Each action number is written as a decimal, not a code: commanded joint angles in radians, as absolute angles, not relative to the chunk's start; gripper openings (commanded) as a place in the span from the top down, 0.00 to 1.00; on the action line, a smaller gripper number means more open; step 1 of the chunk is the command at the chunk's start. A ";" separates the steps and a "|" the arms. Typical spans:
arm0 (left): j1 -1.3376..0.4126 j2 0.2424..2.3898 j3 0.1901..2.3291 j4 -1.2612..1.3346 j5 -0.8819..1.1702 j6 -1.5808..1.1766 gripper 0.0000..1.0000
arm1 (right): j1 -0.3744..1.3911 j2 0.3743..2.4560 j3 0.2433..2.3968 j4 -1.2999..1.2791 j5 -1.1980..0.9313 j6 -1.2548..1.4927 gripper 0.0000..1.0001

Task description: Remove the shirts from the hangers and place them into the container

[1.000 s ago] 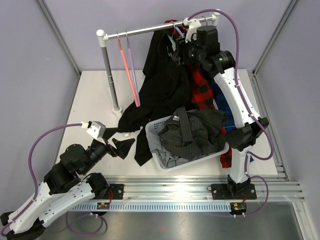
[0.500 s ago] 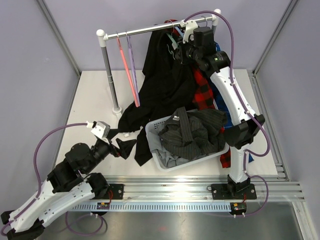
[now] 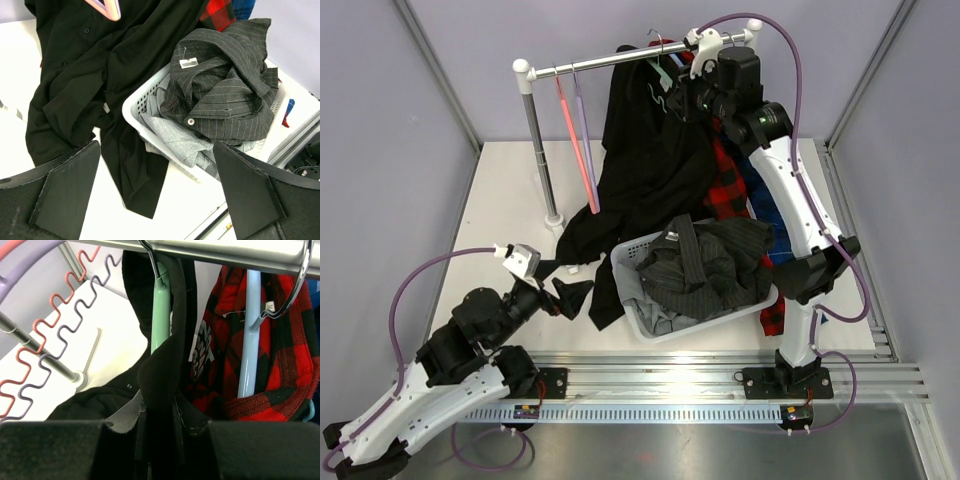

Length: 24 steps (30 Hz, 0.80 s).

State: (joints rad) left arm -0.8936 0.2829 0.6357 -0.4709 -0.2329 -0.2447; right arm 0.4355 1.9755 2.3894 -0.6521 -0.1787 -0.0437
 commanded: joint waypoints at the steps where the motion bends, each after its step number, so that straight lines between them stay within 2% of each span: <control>1: -0.897 0.264 0.632 -0.426 -0.247 -0.264 0.01 | 0.431 1.896 2.418 -0.531 -0.219 -0.041 1.00; 6: -0.897 0.261 0.630 -0.429 -0.252 -0.265 0.01 | 0.433 1.876 2.399 -0.541 -0.241 -0.072 1.00; 13: -0.897 0.259 0.618 -0.417 -0.255 -0.264 0.01 | 0.428 1.786 2.237 -0.534 -0.268 -0.153 1.00; 19: -0.897 0.281 0.621 -0.403 -0.250 -0.258 0.01 | 0.428 1.740 2.188 -0.555 -0.313 -0.204 1.00; 24: -0.897 0.276 0.623 -0.417 -0.252 -0.261 0.01 | 0.425 1.686 2.112 -0.702 -0.457 -0.472 1.00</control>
